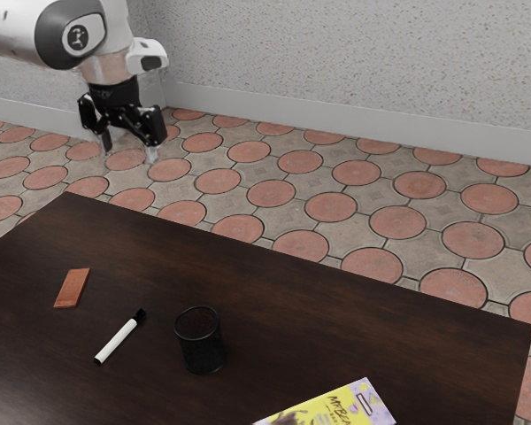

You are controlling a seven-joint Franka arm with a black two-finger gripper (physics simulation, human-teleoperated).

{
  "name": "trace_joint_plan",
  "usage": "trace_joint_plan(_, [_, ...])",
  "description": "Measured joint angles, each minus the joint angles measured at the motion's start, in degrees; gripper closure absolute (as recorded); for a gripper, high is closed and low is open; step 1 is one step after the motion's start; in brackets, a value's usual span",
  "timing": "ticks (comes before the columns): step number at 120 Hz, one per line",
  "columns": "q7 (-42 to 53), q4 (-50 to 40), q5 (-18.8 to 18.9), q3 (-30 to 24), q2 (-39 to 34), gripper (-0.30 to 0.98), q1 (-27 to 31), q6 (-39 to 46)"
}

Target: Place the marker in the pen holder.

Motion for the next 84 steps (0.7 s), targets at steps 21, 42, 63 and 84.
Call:
trace_joint_plan(21, [-0.1, 0.8, 0.2, 0.0, 1.2, 0.0, 1.9, -2.3])
trace_joint_plan(42, [-0.3, -9.6, 0.3, 0.7, 1.7, 0.0, 3.6, 0.0])
trace_joint_plan(63, [-0.6, -23.2, 0.1, 0.7, 2.4, 0.0, 6.1, 9.1])
trace_joint_plan(84, [-0.7, -31.1, -0.2, 0.7, 4.9, 0.0, 8.7, 19.1])
